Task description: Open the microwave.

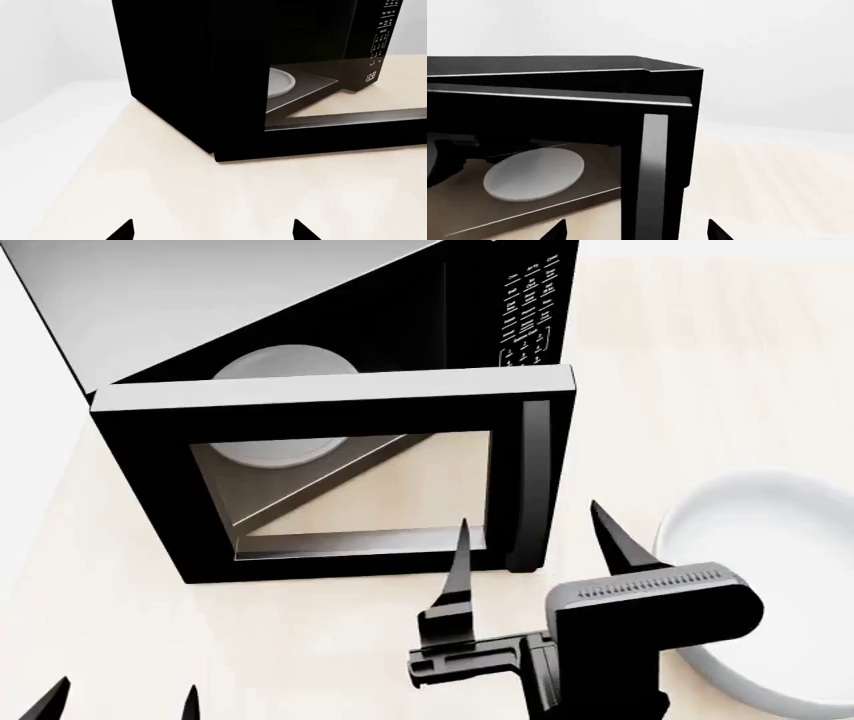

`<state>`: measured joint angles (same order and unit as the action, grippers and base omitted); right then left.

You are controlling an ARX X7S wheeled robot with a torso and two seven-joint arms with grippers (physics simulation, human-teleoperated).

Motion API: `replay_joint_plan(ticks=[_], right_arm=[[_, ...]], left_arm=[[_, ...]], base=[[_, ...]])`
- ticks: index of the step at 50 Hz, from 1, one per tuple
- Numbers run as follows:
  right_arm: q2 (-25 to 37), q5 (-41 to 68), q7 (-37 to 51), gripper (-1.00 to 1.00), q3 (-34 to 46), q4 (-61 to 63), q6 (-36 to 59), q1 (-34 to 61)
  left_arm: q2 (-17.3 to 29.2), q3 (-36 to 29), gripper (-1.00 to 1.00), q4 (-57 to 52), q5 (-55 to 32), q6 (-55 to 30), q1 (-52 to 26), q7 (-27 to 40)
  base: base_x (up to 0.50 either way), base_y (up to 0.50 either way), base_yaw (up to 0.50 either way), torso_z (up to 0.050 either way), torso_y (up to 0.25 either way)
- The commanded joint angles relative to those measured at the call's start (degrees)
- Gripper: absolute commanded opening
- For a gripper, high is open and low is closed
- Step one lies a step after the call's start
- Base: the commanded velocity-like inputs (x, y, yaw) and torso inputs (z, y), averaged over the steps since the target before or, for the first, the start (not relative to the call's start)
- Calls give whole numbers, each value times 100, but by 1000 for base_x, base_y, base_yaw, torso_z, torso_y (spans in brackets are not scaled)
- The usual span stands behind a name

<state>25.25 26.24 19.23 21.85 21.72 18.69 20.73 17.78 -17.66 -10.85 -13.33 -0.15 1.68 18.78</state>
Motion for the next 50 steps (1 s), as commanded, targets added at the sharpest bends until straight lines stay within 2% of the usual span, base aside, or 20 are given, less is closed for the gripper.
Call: replay_joint_plan(ticks=[1,13,23,31,38,45,50], right_arm=[[393,359,406,100,-119,1348,685,-208],[597,484,1507,100,-126,2882,2393,427],[339,1903,2271,100,-755,3543,4125,1757],[-44,2743,2107,100,-1302,2679,4307,2636],[-190,2966,2045,100,-1256,2095,4591,3350],[-345,2912,1427,100,-1078,1248,4362,3861],[-377,2703,1320,100,-782,759,4435,4090]], left_arm=[[14,-27,100,-9,-14,3,1,10],[35,-50,100,-38,-25,13,23,28],[46,-79,100,-41,-31,19,16,31],[67,-80,100,-71,-54,22,26,39],[71,-84,100,-39,-72,33,3,38],[75,-89,100,-32,-89,44,2,46],[101,-76,100,-81,-116,41,24,55]], base=[[0,0,0,0,0],[0,0,0,0,0],[0,0,0,0,0],[0,0,0,0,0],[0,0,0,0,0],[0,0,0,0,0],[0,0,0,0,0]])
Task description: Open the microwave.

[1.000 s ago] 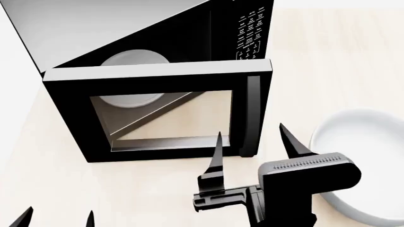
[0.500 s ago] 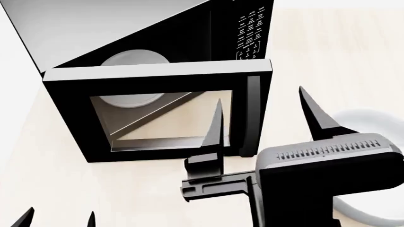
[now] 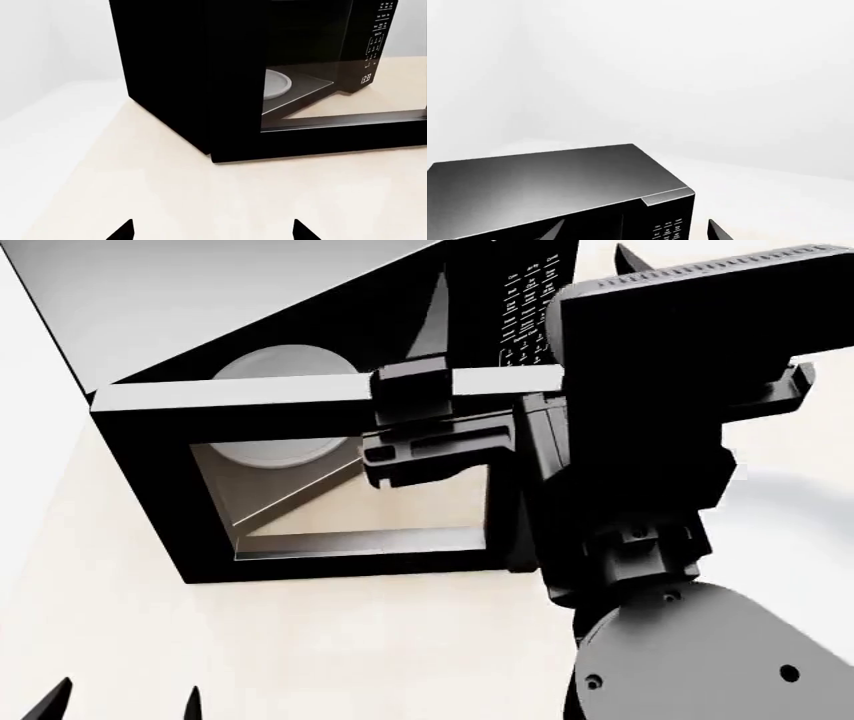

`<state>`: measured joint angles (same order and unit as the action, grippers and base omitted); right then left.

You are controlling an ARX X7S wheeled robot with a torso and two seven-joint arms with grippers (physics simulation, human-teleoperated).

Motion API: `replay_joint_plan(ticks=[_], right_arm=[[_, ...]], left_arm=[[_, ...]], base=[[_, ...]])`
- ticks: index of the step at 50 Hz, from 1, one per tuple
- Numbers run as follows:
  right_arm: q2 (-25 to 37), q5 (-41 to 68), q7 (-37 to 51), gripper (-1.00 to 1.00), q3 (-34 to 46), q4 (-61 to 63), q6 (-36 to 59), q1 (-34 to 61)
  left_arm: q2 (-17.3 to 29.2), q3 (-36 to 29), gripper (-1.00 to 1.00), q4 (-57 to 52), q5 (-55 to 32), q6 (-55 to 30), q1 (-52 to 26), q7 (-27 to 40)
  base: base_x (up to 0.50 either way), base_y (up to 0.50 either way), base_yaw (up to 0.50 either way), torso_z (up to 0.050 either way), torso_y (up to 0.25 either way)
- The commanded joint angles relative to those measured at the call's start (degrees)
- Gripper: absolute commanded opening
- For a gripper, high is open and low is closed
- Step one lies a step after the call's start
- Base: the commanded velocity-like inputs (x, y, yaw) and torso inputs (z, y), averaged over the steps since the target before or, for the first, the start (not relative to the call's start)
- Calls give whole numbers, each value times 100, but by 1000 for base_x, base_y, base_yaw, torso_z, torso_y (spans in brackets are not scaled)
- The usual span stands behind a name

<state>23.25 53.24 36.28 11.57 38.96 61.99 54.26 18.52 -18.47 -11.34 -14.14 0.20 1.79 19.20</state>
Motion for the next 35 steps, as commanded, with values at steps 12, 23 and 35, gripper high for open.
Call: replay_joint_plan(ticks=[12,23,35], right_arm=[[-344,-145,-764,100,599,-2401,279,1324],[-677,-40,-761,100,462,-3638,545,1880],[-792,-69,-787,100,424,-4319,501,1953]], left_arm=[[10,-30,100,72,-43,19,-42,7],[26,-49,100,67,-49,21,-47,20],[43,-55,100,45,-51,27,-41,49]], base=[[0,0,0,0,0],[0,0,0,0,0],[0,0,0,0,0]])
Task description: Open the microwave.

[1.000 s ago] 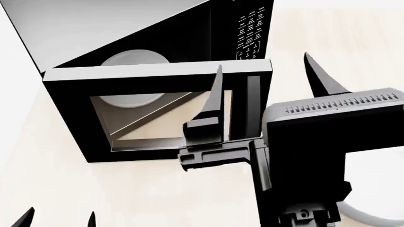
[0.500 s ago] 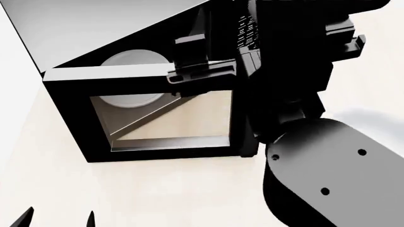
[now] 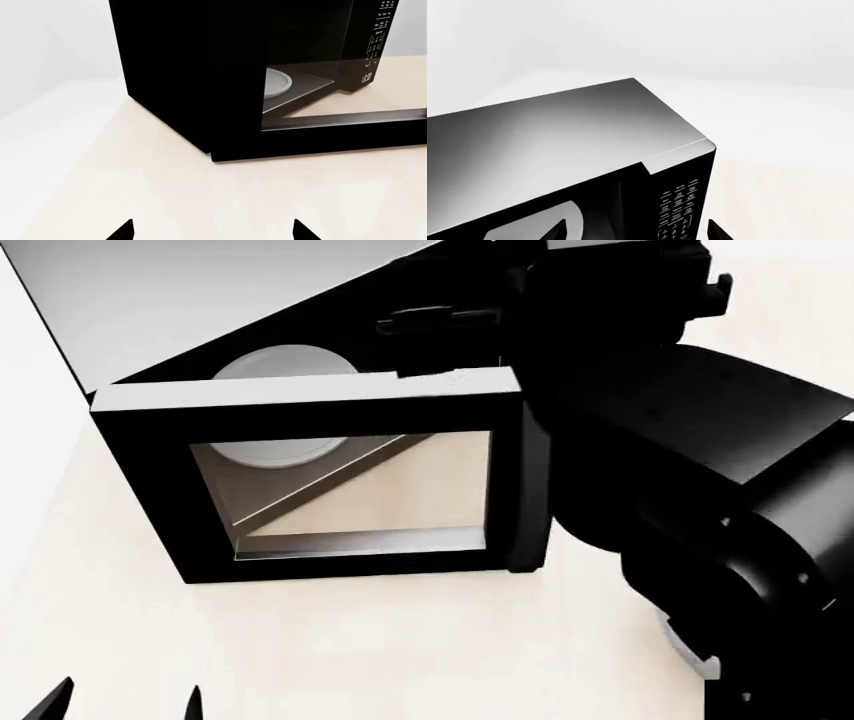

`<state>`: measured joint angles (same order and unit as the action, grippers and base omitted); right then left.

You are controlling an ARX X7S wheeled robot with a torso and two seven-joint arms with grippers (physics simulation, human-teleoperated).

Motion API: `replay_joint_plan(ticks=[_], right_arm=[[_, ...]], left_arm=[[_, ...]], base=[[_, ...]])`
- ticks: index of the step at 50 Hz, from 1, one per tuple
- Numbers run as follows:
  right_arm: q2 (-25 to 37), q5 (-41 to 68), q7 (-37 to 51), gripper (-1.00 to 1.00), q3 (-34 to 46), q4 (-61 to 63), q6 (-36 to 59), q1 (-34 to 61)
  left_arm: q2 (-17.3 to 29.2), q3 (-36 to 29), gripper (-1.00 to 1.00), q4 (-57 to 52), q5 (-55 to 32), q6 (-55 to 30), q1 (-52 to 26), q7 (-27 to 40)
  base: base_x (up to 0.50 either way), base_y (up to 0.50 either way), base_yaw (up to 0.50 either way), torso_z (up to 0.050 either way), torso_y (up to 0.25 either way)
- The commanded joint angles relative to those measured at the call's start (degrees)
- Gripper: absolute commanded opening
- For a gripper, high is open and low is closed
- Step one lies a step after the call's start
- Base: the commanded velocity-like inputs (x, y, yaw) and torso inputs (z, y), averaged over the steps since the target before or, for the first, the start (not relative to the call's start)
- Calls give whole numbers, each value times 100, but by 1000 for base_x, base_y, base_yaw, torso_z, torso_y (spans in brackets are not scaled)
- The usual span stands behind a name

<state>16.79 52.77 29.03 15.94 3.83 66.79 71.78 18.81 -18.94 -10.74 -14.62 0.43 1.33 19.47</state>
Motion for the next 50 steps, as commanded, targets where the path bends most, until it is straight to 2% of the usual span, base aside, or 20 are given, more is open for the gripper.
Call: replay_joint_plan(ticks=[1,27,50], right_arm=[[-160,-19,-67,100,-15,-881,30,210],[-261,-108,-262,100,213,-1612,-60,353],[-203,185,-104,100,176,-1345,213,136]], left_arm=[[14,-11,100,-17,-1,3,4,27],[42,-39,100,-37,-26,8,-14,67],[78,-59,100,-70,-41,18,-4,108]], base=[[0,0,0,0,0],[0,0,0,0,0],[0,0,0,0,0]])
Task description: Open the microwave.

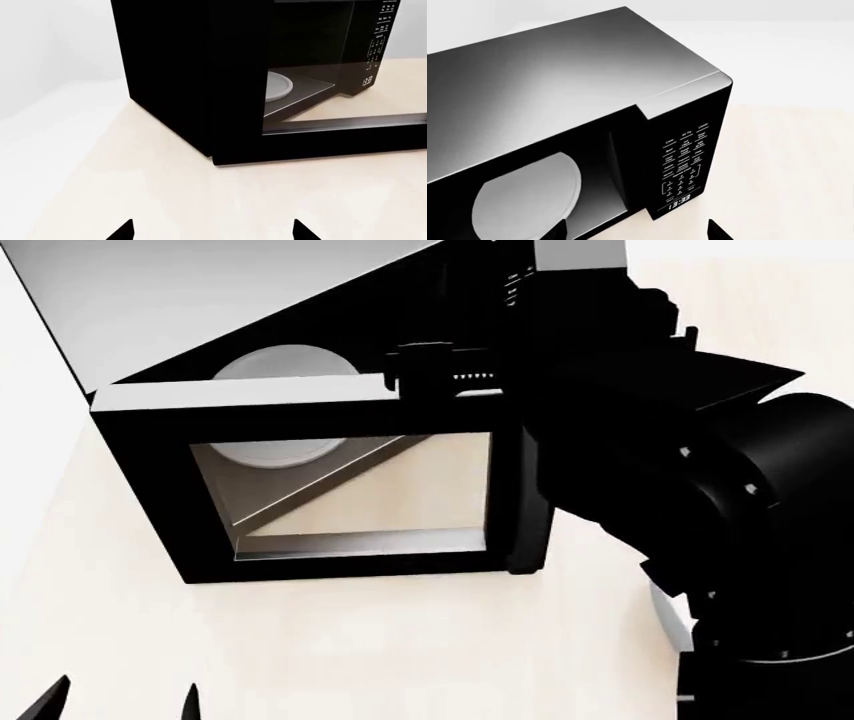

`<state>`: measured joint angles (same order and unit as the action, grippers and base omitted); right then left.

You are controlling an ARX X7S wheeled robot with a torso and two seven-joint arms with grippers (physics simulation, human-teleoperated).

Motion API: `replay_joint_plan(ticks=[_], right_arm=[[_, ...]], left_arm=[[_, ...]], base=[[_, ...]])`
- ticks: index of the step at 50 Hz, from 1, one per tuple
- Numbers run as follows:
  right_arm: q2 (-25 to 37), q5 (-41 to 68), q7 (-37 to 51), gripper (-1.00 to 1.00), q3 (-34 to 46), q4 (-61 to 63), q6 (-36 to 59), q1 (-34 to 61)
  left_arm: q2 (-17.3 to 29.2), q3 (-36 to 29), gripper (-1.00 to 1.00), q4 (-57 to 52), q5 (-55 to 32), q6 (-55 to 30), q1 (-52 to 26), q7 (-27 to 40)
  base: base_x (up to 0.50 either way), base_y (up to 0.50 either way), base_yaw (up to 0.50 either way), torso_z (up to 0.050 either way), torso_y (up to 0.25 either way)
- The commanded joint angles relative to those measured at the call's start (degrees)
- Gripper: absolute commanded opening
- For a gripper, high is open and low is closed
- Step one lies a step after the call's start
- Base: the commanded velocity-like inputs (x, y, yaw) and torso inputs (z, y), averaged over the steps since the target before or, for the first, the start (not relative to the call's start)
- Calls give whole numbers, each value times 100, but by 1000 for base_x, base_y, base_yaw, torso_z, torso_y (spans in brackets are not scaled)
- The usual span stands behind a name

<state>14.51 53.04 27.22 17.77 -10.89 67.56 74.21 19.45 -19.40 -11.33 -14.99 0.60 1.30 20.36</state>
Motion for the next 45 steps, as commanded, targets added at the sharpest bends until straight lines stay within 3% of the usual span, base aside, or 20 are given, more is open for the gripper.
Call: replay_joint_plan(ticks=[1,45], right_arm=[[29,164,74,100,-1,128,140,-116],[289,1089,544,100,-286,1381,626,-930]], left_arm=[[13,-15,100,-9,-5,1,-3,19],[57,-65,100,-28,-15,22,-4,91]], base=[[0,0,0,0,0],[0,0,0,0,-1]])
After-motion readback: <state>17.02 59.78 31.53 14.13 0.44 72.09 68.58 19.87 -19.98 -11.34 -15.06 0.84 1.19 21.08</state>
